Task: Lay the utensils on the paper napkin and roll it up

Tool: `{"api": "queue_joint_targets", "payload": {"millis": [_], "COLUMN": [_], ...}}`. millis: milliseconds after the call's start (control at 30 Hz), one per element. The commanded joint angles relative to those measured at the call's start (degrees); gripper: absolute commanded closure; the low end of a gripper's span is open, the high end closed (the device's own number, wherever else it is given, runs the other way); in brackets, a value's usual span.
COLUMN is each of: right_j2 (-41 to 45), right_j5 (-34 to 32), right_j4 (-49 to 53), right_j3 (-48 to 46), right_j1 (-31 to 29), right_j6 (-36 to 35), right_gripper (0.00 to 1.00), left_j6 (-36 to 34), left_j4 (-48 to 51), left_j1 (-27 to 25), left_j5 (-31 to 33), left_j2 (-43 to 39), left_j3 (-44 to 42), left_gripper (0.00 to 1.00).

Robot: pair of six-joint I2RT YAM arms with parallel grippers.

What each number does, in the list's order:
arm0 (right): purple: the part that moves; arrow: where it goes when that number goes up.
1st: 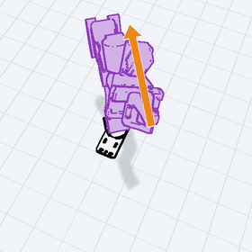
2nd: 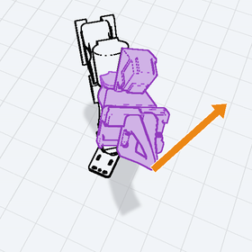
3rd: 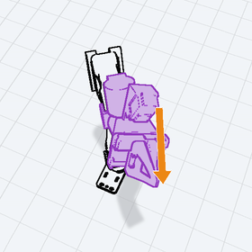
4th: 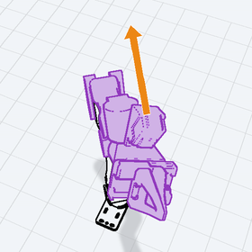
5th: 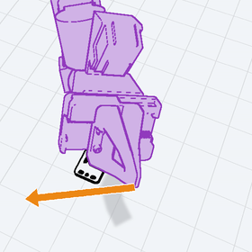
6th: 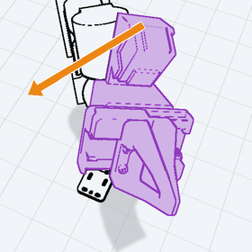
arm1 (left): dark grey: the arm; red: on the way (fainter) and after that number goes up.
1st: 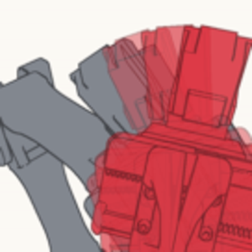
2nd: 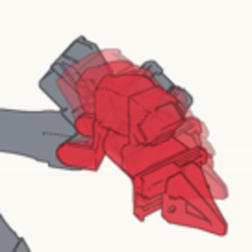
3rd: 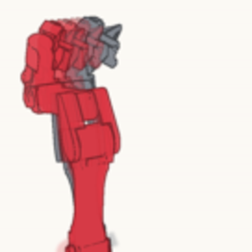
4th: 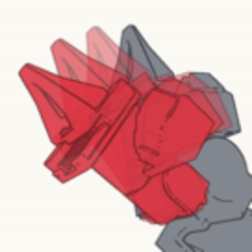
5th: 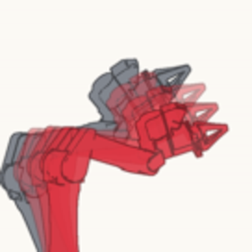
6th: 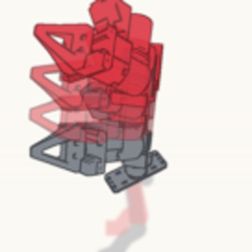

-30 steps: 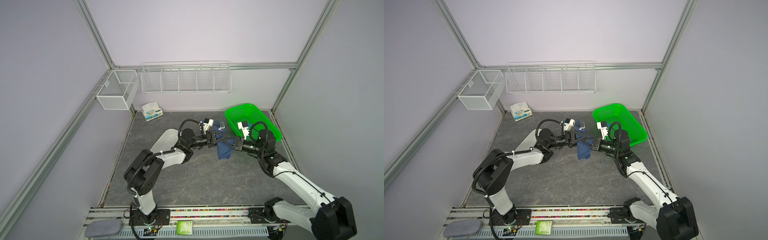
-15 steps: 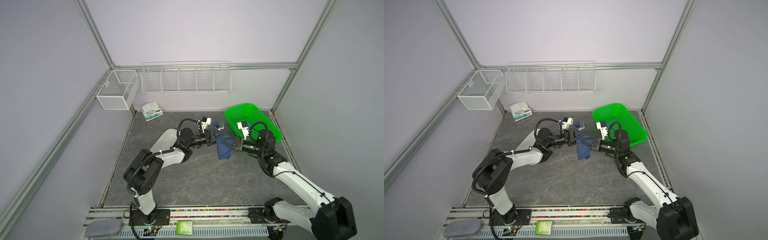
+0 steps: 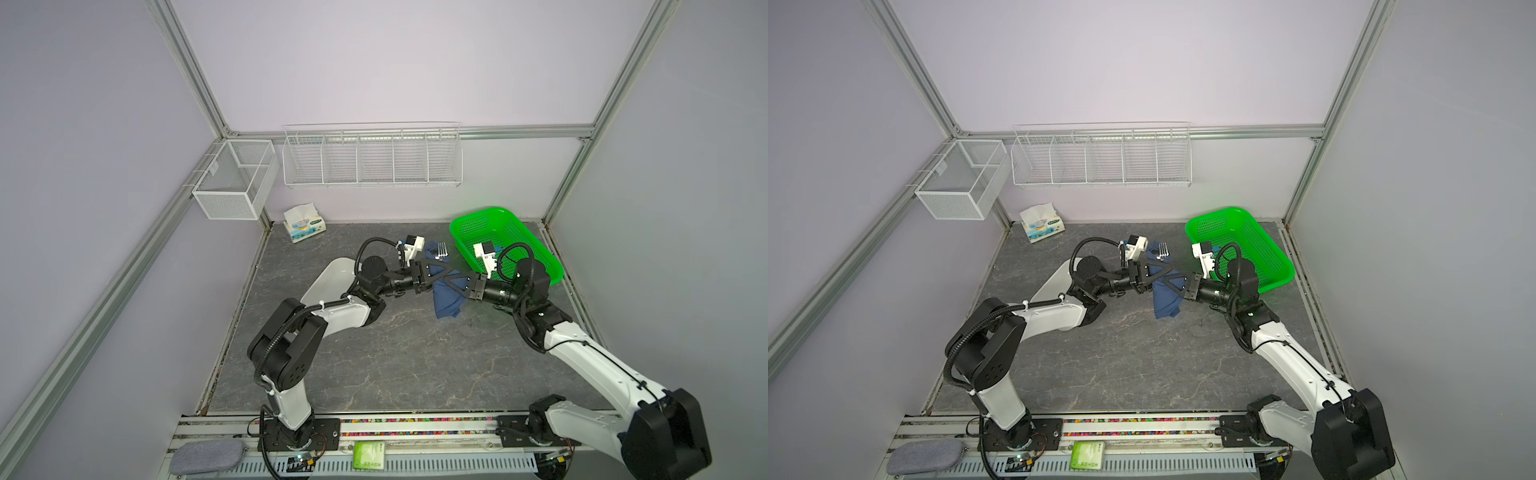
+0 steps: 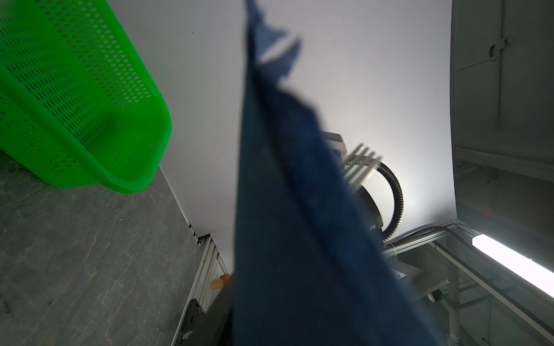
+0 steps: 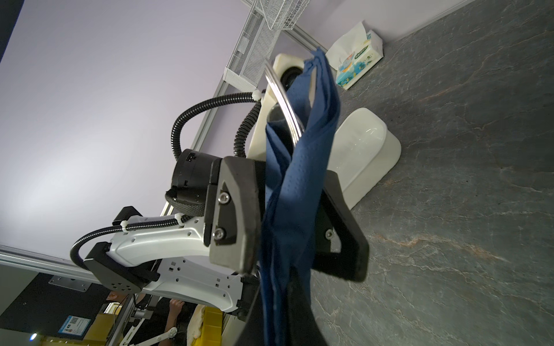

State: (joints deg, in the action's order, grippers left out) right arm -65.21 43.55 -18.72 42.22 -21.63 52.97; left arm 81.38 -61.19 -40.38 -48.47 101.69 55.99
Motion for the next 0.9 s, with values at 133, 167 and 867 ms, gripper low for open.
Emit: {"api": "queue_joint_targets", "payload": {"millis": [133, 167, 867], "right_j2": [0.3, 0.4, 0.9], "right_j5": [1.4, 1.4, 1.8], "right_j4": [-3.1, -2.9, -2.0], "right_j3": [0.7, 0.5, -0.2], "right_j1": [-0.5, -0.5, -0.6], "right_j6": [1.4, 1.1, 0.6], "right_gripper": [0.89, 0.89, 0.88], "left_j6": [-0.2, -0.2, -0.2], "left_j4": [-1.9, -1.8, -2.3], "left_j1": [-0.4, -0.4, 0.1], "left_j5": [-0.6, -0.5, 1.0], "left_j2": [-1.1, -1.1, -1.8], "left_j3": [1.1, 1.2, 0.4], "left_gripper": [0.67, 0.68, 0.76]}}
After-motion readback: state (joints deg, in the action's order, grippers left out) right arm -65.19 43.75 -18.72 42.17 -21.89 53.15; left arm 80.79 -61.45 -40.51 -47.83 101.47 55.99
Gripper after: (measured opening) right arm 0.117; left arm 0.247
